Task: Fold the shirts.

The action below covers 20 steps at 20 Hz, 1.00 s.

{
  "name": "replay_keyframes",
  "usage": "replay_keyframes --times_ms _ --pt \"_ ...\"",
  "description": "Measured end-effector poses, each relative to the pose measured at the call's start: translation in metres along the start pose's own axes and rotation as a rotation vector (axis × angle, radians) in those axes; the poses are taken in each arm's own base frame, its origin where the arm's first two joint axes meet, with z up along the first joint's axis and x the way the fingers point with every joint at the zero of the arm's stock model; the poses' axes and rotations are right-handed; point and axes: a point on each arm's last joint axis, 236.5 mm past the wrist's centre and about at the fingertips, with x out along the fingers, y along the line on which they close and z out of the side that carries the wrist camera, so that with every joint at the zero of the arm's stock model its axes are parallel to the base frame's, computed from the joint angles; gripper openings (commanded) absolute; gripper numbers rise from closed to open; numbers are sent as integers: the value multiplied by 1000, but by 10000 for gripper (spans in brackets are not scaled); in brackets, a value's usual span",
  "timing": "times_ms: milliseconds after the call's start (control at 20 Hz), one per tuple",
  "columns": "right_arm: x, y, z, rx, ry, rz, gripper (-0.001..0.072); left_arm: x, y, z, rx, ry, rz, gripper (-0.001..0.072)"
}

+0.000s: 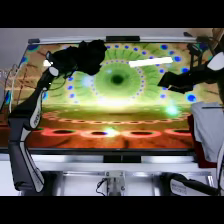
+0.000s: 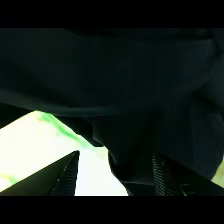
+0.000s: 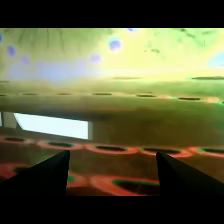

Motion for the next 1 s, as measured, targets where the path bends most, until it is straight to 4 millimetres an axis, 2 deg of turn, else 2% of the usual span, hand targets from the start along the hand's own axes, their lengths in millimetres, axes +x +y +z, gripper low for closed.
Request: replay_keyframes --times_ms 350,400,450,550,750,1000 --pt "0 2 0 1 1 7 654 -2 -10 -16 88 64 -19 520" --pt "0 2 0 1 1 7 654 -4 -13 -19 106 79 -23 498" --pt "0 2 0 1 1 7 654 -6 -16 -21 118 89 -27 434" --pt "0 2 0 1 -1 7 654 -10 -22 -20 138 93 -36 430" --pt "0 2 2 1 -10 8 654 -9 -40 -35 159 115 -62 429" --pt "0 2 4 1 -15 8 654 -4 -57 -25 136 24 -89 429"
